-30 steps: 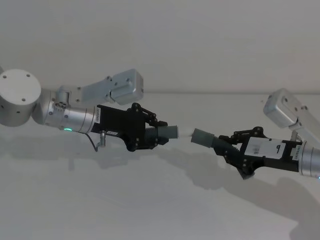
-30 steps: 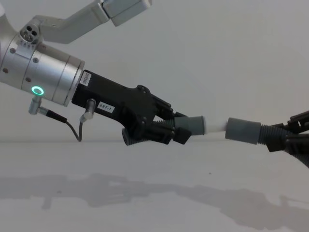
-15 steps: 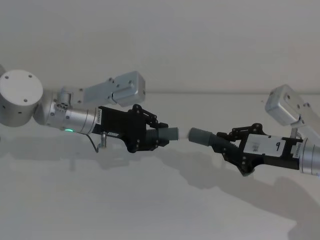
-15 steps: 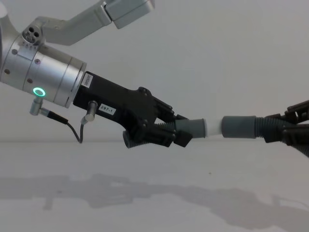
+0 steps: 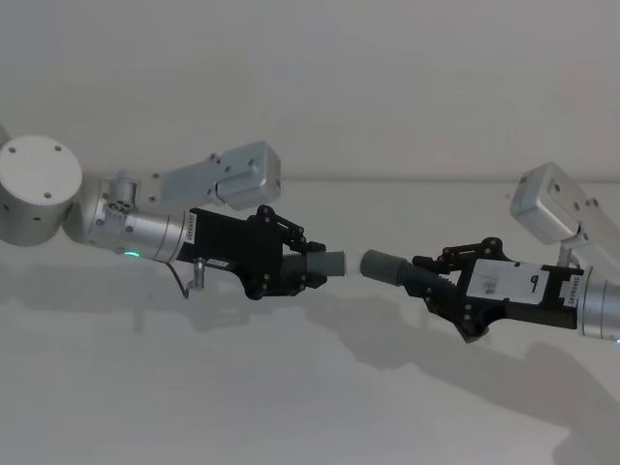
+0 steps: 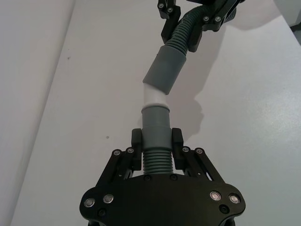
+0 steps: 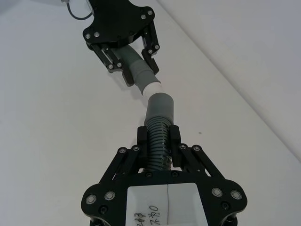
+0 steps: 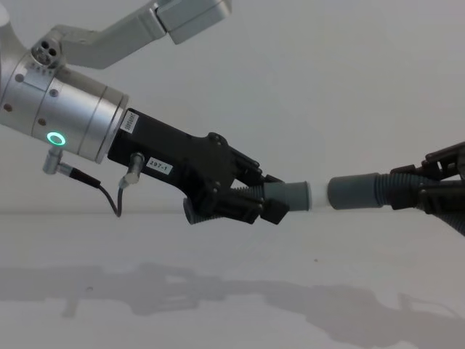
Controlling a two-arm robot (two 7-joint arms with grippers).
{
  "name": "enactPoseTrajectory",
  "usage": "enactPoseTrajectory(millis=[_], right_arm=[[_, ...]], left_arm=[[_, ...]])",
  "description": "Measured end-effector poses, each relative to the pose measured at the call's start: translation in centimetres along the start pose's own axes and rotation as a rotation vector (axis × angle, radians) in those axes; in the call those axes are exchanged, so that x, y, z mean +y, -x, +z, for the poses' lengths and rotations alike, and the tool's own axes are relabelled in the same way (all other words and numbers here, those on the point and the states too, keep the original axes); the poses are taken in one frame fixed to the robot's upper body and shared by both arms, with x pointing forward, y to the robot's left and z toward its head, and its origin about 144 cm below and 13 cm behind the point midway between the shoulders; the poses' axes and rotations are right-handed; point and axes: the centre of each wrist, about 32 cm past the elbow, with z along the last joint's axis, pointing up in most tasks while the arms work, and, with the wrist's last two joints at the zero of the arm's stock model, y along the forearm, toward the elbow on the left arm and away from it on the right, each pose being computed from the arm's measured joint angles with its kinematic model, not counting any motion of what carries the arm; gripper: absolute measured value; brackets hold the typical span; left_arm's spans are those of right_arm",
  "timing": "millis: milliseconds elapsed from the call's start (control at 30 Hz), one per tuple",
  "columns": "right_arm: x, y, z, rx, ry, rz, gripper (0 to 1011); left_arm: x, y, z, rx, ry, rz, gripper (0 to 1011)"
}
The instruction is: Use both hands to pick up one end of the pipe from the table, align the ends, and insert them.
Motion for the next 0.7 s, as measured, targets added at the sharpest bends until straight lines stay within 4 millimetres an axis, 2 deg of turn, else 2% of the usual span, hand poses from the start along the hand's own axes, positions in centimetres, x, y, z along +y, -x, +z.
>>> enactPoseTrajectory(millis=[700], right_arm=[[0.08,0.14,0.03,0.006,0.000,0.006,262]], left_arm=[[0.85,0.55,-0.04,0.003,0.035,0.008,357]])
